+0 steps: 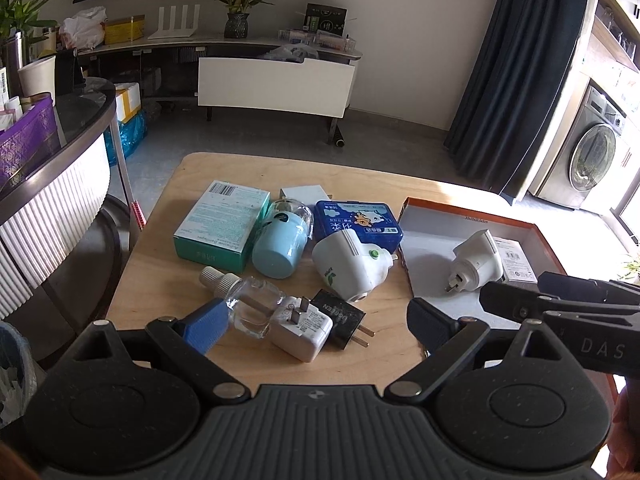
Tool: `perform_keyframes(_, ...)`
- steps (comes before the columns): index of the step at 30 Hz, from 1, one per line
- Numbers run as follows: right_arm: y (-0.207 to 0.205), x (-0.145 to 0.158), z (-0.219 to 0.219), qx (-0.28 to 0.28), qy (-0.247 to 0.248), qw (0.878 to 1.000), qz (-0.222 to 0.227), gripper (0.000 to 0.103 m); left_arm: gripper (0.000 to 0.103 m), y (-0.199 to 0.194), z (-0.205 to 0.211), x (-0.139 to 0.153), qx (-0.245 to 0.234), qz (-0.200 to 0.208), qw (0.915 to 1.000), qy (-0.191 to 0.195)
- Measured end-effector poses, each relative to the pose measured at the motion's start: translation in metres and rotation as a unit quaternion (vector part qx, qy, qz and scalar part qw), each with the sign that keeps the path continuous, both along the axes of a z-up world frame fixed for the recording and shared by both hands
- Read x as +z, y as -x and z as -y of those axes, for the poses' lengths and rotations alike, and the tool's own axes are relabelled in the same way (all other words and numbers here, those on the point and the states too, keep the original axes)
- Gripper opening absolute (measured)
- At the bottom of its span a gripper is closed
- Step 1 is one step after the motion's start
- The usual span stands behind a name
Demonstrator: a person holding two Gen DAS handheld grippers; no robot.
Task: Organize rigid objects
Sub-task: 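Move both open tools back toward the remaining items on the table, then close the left tool around the clear glass bottle with white cap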
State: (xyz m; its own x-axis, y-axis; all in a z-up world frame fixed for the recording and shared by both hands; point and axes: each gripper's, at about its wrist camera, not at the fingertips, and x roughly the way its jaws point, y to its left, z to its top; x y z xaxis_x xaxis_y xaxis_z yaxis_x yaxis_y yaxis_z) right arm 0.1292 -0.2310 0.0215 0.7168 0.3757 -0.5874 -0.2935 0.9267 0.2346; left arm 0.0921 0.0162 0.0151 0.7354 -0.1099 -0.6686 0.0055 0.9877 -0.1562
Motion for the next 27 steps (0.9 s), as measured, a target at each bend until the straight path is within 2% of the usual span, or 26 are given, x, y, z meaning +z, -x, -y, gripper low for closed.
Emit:
perform_keyframes(12,0.002,-0.018,-0.011,0.016,-0.003,1.0,-0.022,0.09,0.099,0.003,-0.033,-0.028,0.035,-0.035,0.9988,0.004)
perform_keyframes(19,0.001,-0.022,-0.008,0.015,-0.005,1.0,-0.027,0.09,0.099,-0.005,-0.043,-0.038,0.055,-0.04,0.9977,0.0)
perform_keyframes(23,0.002,-0.024,-0.005,0.012,-0.005,0.999,-0.029,0.09,0.099,-0.015,-0.049,-0.042,0.058,-0.04,0.9975,-0.008)
perform_keyframes(27,0.002,-0.027,-0.003,0.009,-0.005,0.999,-0.033,0.09,0.099,-0.027,-0.052,-0.05,0.036,-0.039,0.9984,-0.018)
